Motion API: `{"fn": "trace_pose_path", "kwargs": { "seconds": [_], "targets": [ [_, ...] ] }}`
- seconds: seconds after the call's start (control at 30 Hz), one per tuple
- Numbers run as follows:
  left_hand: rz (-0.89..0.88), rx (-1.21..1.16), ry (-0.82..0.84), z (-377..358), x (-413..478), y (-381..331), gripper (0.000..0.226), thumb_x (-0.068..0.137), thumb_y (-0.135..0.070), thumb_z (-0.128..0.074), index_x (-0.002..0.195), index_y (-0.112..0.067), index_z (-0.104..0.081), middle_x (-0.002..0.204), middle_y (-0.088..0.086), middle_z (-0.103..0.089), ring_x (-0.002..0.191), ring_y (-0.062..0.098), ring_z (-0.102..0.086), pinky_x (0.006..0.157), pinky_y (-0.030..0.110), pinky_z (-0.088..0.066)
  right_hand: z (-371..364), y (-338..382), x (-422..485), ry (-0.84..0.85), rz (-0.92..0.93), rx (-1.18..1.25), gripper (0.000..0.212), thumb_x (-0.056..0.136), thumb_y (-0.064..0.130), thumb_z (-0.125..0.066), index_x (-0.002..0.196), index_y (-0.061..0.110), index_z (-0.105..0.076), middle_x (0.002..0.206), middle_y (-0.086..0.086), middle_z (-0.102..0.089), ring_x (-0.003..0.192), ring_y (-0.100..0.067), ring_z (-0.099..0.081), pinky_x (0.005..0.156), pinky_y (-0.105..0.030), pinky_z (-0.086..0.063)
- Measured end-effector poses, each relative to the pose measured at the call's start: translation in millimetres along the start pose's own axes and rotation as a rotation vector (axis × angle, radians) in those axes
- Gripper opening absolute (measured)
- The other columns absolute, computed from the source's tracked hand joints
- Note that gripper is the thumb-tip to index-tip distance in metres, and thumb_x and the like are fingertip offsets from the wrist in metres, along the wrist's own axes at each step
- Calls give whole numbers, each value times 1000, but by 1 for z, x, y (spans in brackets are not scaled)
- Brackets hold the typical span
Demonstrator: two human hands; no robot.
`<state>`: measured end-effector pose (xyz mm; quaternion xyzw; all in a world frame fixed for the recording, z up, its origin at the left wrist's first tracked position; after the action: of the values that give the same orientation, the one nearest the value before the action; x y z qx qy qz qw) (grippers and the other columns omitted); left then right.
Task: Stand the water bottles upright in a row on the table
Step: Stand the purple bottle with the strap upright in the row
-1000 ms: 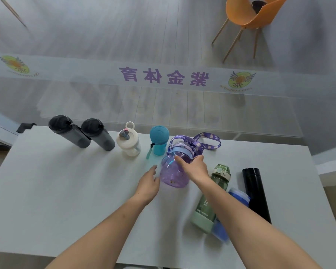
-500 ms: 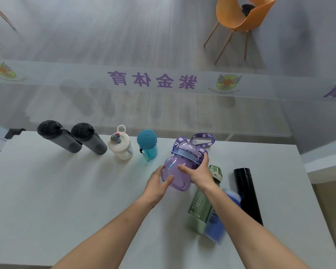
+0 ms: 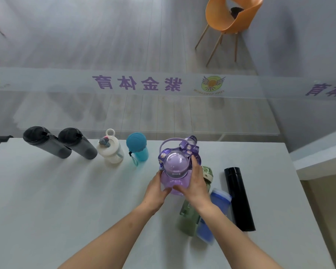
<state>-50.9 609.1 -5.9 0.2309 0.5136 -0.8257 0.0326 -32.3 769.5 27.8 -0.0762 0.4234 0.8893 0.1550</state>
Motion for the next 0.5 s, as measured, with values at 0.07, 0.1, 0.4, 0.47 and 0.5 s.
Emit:
{"fn": "trace_pose_path", "kwargs": {
  "seconds": [0.07,0.1,0.4,0.47,0.5],
  "targets": [
    [4,-23,-14,-2,-1,1,58,87,-16,-74,134,-31,-44,133,-9,-57,126,13,-53,103,29,-42,0,0,-3,6,10,-67,119,72,39,-91,158,31,-9,156,-1,-32,142,-21,-35,112,-37,-40],
    [5,-26,-15,-3,0,0,57,87,-15,-73,134,-32,-45,131,-10,-57,124,12,-53,102,29,-42,2,-1,-3,5,2,-91,117,72,43,-90,158,30,-12,154,0,-35,141,-21,-35,111,-37,-40],
    [17,140,-39,-4,2,2,58,91,-20,-70,143,-25,-43,133,2,-49,120,19,-54,104,38,-47,16,17,1,-75,-70,12,93,68,75,-76,137,29,-33,133,3,-50,119,-20,-55,85,-29,-45],
    [38,139,-30,-3,3,2,58,93,-18,-67,144,-27,-41,127,4,-49,113,21,-58,99,39,-51,18,22,4,-94,-82,45,99,68,77,-76,141,32,-26,139,2,-50,122,-22,-54,88,-32,-45],
    [46,136,-27,-3,4,1,59,94,-17,-66,145,-28,-40,122,4,-48,107,20,-61,96,38,-52,18,24,5,-96,-86,50,107,68,77,-75,147,33,-20,146,0,-48,128,-24,-52,94,-36,-46]
  ]
}}
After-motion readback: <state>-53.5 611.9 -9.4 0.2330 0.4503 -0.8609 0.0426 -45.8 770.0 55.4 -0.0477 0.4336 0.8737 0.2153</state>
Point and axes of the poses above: each hand's wrist, its own x-axis towards the middle knuckle, its own z-axis out of the back of the hand, y = z × x, the point moved 3 cm from there along x, towards the middle knuckle
